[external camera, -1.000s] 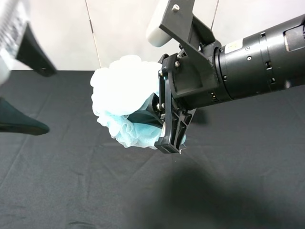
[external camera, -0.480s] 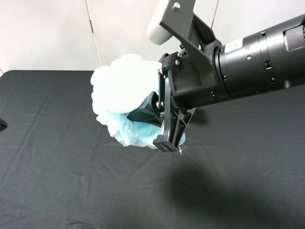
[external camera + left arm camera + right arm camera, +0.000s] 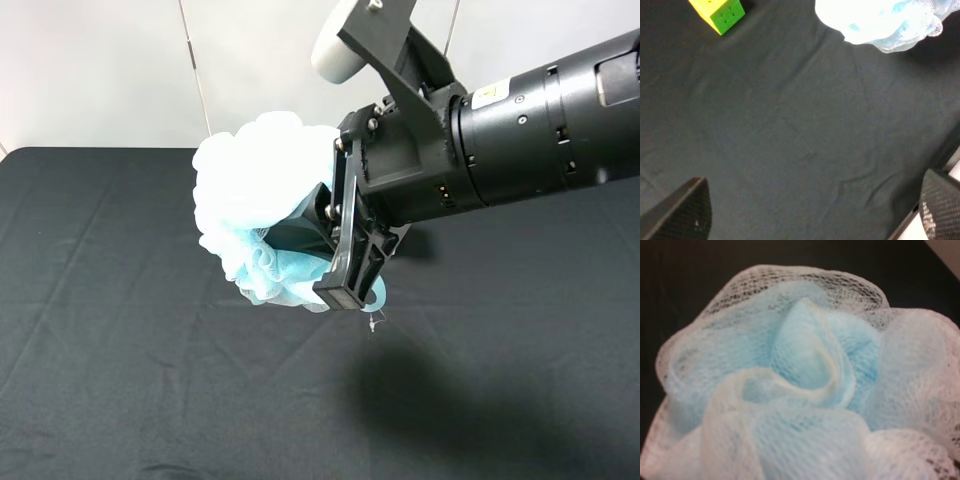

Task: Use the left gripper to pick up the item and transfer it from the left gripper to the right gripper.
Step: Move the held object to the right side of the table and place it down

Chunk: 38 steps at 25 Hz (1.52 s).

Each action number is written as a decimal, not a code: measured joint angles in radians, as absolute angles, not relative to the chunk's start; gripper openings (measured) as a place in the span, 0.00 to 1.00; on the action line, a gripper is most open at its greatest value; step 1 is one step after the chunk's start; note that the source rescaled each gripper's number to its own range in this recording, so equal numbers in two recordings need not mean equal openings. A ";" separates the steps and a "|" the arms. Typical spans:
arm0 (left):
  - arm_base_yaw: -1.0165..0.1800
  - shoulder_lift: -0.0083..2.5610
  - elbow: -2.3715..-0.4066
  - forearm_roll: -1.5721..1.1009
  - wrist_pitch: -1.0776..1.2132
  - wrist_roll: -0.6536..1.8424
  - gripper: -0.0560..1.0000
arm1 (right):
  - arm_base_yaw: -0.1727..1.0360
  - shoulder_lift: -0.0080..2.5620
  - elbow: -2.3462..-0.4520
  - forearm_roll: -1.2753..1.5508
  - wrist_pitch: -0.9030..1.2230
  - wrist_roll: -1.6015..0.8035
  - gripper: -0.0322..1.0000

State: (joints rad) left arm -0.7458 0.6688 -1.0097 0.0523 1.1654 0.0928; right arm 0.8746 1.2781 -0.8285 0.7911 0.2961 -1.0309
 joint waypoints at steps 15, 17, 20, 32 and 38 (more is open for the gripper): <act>-0.746 0.152 -0.592 0.040 1.165 0.037 0.78 | 0.875 1.278 -0.829 0.791 0.295 -1.027 0.07; -0.746 0.098 -0.556 0.032 1.165 0.037 0.78 | 0.875 1.278 -0.829 0.791 0.295 -1.017 0.07; -0.746 0.052 -0.537 0.016 1.164 0.037 0.78 | 0.875 1.278 -0.829 0.791 0.295 -0.992 0.07; -0.746 0.042 -0.535 0.027 1.164 0.019 0.92 | 0.875 1.278 -0.829 0.791 0.295 -0.975 0.06; -0.746 0.042 -0.535 0.030 1.164 0.014 0.99 | 0.875 1.278 -0.829 0.790 0.296 -0.975 0.06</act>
